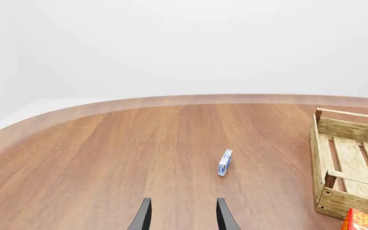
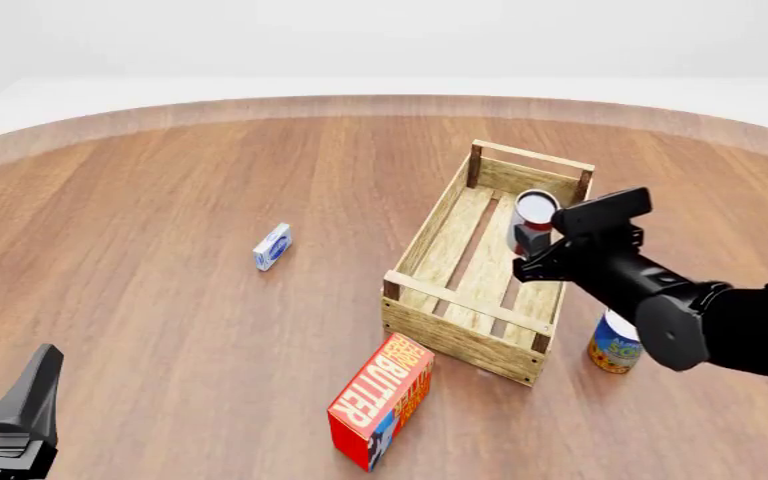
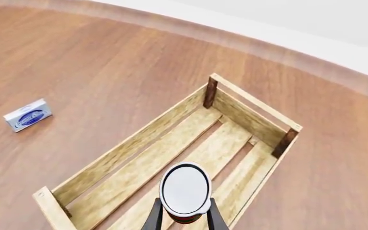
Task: Pick up the tomato sauce, and put it in the wooden tray.
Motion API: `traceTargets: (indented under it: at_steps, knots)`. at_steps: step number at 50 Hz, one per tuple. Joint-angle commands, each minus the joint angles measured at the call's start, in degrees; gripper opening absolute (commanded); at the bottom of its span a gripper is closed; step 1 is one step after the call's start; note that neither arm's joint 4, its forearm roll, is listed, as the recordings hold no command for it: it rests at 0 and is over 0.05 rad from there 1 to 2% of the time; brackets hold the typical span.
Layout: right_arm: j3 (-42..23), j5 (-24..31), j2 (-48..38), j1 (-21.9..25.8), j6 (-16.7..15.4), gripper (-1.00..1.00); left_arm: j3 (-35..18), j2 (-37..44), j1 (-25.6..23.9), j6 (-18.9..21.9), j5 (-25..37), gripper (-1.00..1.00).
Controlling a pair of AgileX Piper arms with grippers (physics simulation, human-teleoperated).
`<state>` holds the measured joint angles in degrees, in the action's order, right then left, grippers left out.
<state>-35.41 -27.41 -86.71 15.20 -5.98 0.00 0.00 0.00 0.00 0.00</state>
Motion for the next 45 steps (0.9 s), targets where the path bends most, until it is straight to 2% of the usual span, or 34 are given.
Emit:
traceTargets:
  at_steps: [1,45]
  knots:
    - [-1.63,-1.14,-3.01,-0.01,0.89,-1.0,0.0,0.0,0.0,0.0,0.0,1.0]
    - [-6.19,-3.78,-11.91,-1.19,0.75,-1.0,0.0,0.0,0.0,0.0,0.0,1.0]
